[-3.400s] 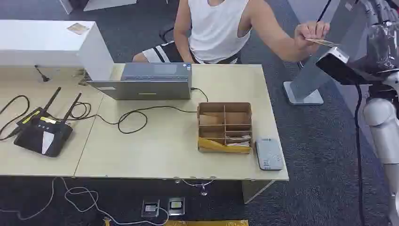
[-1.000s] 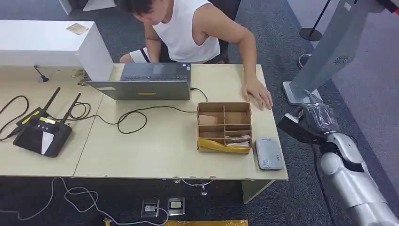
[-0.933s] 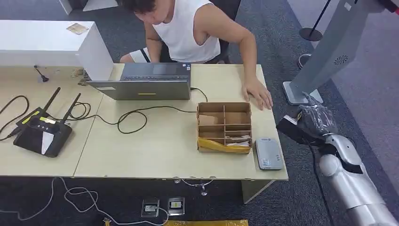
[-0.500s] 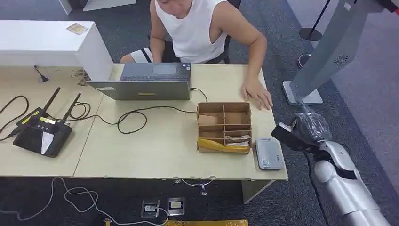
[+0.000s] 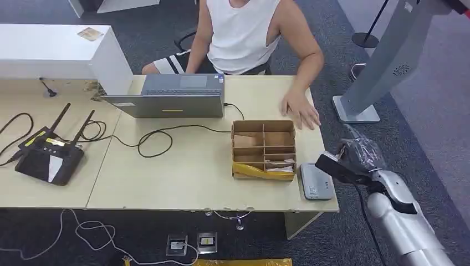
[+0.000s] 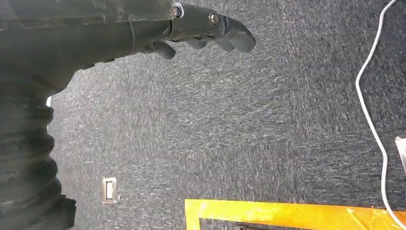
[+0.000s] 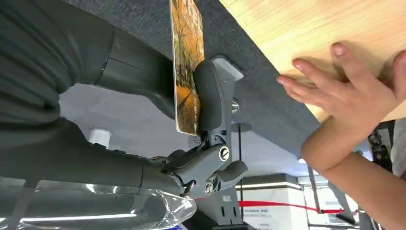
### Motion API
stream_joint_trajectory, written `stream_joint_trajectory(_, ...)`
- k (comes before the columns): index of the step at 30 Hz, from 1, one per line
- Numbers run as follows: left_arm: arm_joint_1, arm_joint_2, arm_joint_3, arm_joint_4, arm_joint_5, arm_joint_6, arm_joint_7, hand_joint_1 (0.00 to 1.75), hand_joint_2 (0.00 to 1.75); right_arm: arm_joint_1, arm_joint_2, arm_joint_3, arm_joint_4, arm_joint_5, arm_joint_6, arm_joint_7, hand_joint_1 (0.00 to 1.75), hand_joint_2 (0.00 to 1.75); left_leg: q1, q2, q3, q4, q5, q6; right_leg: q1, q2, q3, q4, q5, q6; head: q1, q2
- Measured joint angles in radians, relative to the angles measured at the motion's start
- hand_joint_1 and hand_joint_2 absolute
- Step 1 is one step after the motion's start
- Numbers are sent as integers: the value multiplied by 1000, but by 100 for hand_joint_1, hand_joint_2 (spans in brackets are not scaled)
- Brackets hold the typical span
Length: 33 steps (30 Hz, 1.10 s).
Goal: Pass the card to the sensor for recognition and then transmit it.
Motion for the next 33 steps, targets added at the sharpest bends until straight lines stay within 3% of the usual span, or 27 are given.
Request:
stream_joint_trajectory(7,0,0,0,0,4,3,0,0,175,-1,20,5,39,0,-10,-26,175,175,0,0,0,0,0,0,0,0,0,0,0,0,0,0)
stream_joint_trajectory(33,1,0,-3,0,-4,3,0,0,175,24,63,31,125,-9,-12,-17,175,175,0,0,0,0,0,0,0,1,0,0,0,0,0,0)
